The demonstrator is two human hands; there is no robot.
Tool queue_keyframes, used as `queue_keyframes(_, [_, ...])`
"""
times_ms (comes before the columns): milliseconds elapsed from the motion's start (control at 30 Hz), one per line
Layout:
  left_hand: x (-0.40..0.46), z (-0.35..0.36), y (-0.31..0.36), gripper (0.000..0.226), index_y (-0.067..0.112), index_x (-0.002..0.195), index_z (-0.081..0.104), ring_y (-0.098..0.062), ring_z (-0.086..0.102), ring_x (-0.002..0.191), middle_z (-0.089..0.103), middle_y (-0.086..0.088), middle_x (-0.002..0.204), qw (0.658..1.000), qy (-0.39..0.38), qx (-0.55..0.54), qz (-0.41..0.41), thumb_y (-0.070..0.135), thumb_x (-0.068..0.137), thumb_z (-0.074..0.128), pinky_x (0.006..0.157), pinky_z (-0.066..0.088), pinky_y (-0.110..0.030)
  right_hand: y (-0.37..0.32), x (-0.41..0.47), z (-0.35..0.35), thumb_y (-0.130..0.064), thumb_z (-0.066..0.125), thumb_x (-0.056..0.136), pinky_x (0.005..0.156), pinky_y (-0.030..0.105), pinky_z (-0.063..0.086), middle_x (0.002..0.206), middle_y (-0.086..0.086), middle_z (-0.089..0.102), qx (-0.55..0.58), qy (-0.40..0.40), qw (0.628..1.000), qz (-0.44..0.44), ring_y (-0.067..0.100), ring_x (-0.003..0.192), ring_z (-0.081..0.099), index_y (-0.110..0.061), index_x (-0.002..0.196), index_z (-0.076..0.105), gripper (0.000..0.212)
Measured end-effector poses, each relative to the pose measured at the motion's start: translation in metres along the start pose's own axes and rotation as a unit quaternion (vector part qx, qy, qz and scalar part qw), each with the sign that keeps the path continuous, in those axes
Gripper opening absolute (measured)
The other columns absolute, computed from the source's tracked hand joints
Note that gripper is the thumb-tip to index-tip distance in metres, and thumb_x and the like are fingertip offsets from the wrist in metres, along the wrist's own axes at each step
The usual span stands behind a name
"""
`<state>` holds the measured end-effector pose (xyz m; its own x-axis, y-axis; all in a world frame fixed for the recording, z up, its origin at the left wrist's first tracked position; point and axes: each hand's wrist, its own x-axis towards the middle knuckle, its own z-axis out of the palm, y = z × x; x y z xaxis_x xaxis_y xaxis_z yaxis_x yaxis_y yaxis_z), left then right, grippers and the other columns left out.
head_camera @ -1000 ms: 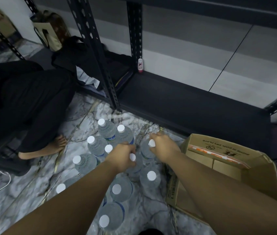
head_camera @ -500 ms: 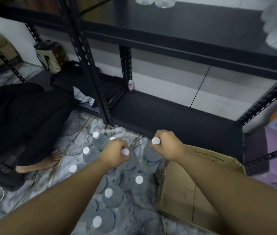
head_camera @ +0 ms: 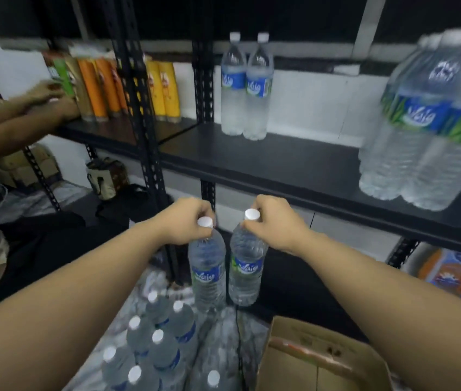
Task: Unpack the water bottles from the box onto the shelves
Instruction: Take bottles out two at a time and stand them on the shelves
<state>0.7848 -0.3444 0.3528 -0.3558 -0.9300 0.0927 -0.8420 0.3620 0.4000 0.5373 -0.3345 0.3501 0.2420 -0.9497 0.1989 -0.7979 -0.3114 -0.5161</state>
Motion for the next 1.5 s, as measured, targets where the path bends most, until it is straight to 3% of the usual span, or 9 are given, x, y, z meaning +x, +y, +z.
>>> queue_keyframes(100, [0.017,-0.055,0.016,0.017,0.026,0.09,0.067,-0.009,0.064,0.082,0.068,0.013,0.088,0.999,0.012,0.021,0.024,0.032,0.085,0.083,0.068,0.05,-0.029,-0.024,0.022,-0.044,-0.039,0.075,0.09,0.071,0.039,0.055,0.091,-0.002,0.065,-0.007,0.016,0.999,-0.035,0.021,0.084,0.064,-0.018,0.091,0.06,0.025])
queue_keyframes(267, [0.049,-0.143,0.046,0.027,0.019,0.112,0.069,-0.012,0.065,0.095,0.068,0.007,0.104,0.994,0.043,0.056,0.078,0.036,0.093,0.079,0.086,0.055,-0.034,-0.067,0.058,-0.11,-0.042,0.078,0.091,0.063,0.031,0.047,0.085,-0.004,0.066,-0.005,0.078,0.995,-0.067,0.013,0.077,0.062,-0.019,0.092,0.064,0.028])
queue_keyframes(533, [0.104,-0.259,0.092,0.029,0.015,0.114,0.073,-0.019,0.065,0.094,0.072,-0.002,0.105,0.975,0.157,0.097,0.124,0.038,0.097,0.074,0.075,0.048,-0.031,-0.113,0.11,-0.207,-0.043,0.075,0.093,0.06,0.032,0.044,0.08,0.003,0.066,-0.025,0.198,0.977,-0.075,0.017,0.07,0.059,-0.005,0.093,0.068,0.039])
queue_keyframes(633, [0.123,-0.28,0.098,0.027,0.014,0.115,0.073,-0.019,0.066,0.096,0.072,-0.001,0.106,0.971,0.191,0.072,0.125,0.035,0.097,0.073,0.08,0.05,-0.032,-0.124,0.128,-0.232,-0.048,0.074,0.093,0.059,0.029,0.045,0.088,0.0,0.065,-0.034,0.232,0.969,-0.076,0.016,0.077,0.06,-0.011,0.099,0.066,0.038])
queue_keyframes(967, [0.2,-0.247,0.096,0.018,0.023,0.105,0.063,-0.017,0.061,0.093,0.064,0.004,0.102,0.97,0.208,0.055,0.115,0.039,0.099,0.07,0.077,0.042,-0.031,-0.087,0.176,-0.227,-0.042,0.07,0.098,0.075,0.039,0.053,0.106,0.008,0.067,-0.072,0.24,0.968,-0.006,0.026,0.092,0.064,-0.012,0.111,0.064,0.034])
queue_keyframes(1167, [0.217,-0.226,0.083,0.034,0.022,0.12,0.068,-0.012,0.062,0.093,0.067,0.01,0.103,0.958,0.269,-0.034,0.098,0.045,0.095,0.074,0.076,0.044,-0.026,-0.064,0.191,-0.226,-0.047,0.069,0.098,0.079,0.039,0.055,0.111,0.009,0.069,-0.035,0.262,0.964,0.021,0.027,0.099,0.065,-0.012,0.124,0.067,0.044])
queue_keyframes(1267, [0.22,-0.212,0.076,0.038,0.023,0.119,0.062,-0.008,0.062,0.088,0.065,0.011,0.096,0.939,0.307,-0.142,0.069,0.046,0.093,0.077,0.069,0.044,-0.022,-0.054,0.196,-0.218,-0.048,0.062,0.102,0.076,0.034,0.045,0.115,0.01,0.07,-0.023,0.257,0.966,0.035,0.03,0.104,0.064,-0.015,0.139,0.059,0.05])
queue_keyframes(1367, [0.223,-0.194,0.071,0.051,0.025,0.131,0.062,-0.014,0.067,0.104,0.07,0.006,0.11,0.929,0.312,-0.189,0.067,0.049,0.09,0.078,0.092,0.056,-0.035,-0.046,0.199,-0.202,-0.051,0.055,0.104,0.085,0.034,0.041,0.135,0.011,0.066,0.017,0.244,0.969,0.024,0.035,0.127,0.056,-0.022,0.152,0.047,0.056])
queue_keyframes(1500, [0.223,-0.171,0.069,0.07,0.027,0.152,0.05,-0.02,0.058,0.134,0.061,0.002,0.148,0.933,0.288,-0.209,0.057,0.056,0.093,0.07,0.114,0.047,-0.045,-0.04,0.197,-0.182,-0.05,0.056,0.105,0.093,0.032,0.038,0.153,0.008,0.056,0.07,0.236,0.969,0.025,0.031,0.138,0.052,-0.016,0.152,0.048,0.058])
